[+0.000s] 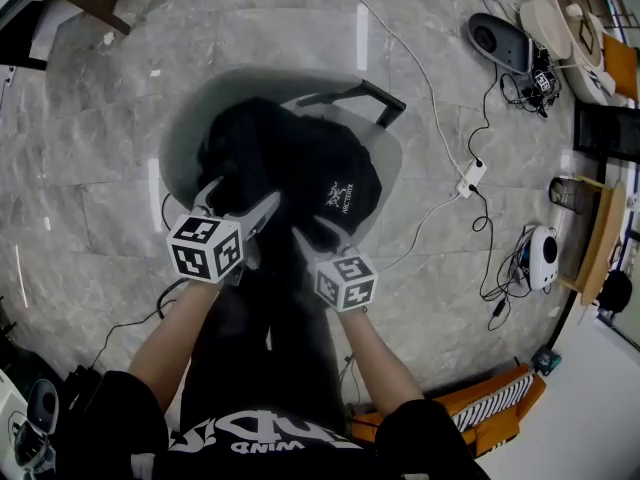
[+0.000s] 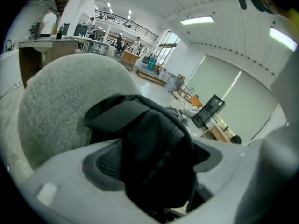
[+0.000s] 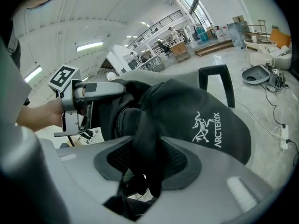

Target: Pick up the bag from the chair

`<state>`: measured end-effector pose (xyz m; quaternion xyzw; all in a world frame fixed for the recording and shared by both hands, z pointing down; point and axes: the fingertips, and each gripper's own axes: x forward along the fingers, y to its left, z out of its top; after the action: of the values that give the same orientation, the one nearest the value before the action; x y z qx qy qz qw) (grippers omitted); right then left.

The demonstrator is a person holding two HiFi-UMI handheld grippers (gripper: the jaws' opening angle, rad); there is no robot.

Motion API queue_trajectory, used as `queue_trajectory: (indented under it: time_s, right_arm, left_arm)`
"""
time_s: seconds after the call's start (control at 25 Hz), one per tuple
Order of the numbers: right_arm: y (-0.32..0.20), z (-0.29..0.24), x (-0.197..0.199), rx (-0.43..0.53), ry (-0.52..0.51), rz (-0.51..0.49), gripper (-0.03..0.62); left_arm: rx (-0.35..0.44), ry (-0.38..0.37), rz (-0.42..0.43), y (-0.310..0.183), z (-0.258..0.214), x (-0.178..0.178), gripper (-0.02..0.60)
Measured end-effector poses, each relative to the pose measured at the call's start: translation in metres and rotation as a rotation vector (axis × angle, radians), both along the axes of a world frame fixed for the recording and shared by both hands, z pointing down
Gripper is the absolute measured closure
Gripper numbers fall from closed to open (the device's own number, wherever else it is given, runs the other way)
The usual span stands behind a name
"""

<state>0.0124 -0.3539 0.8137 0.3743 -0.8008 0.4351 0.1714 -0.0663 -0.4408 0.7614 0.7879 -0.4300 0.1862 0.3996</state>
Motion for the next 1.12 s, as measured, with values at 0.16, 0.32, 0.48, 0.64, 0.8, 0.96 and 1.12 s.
queue_trajectory:
  time_s: [0.16, 0.32, 0.48, 0.64, 0.8, 0.96, 1.12]
  right_arm:
    - [0.002, -0.001, 0.002, 0.01, -0.011, -0.003, 0.487]
    - [0.002, 0.001, 0.003, -0.003, -0.034, -0.015, 0.527]
    - [0.003, -0.002, 0.006, -0.004, -0.033, -0.018, 0.548]
    - [0.005, -0.012, 0.013, 0.001, -0.008, 0.003, 0.554]
    - [0.015, -0.031, 0.021, 0.0, 0.026, 0.014, 0.557]
    - [0.026, -0.053, 0.032, -0.001, 0.059, 0.029, 0.559]
    - [0.035, -0.078, 0.043, 0.027, 0.082, 0.062, 0.562]
  left_arm:
    - [-0.034, 0.019, 0.011, 0.004, 0.002, 0.001, 0.26]
    - [-0.046, 0.007, 0.034, 0.008, 0.006, 0.0, 0.376]
    - [-0.034, -0.013, 0.068, 0.017, 0.005, 0.004, 0.482]
    - [-0.002, -0.046, 0.126, 0.026, -0.007, 0.011, 0.505]
    - [-0.005, -0.002, 0.13, 0.039, -0.028, 0.016, 0.509]
    - [0.005, 0.033, 0.157, 0.056, -0.051, 0.025, 0.512]
    - [0.038, 0.063, 0.193, 0.068, -0.08, 0.037, 0.517]
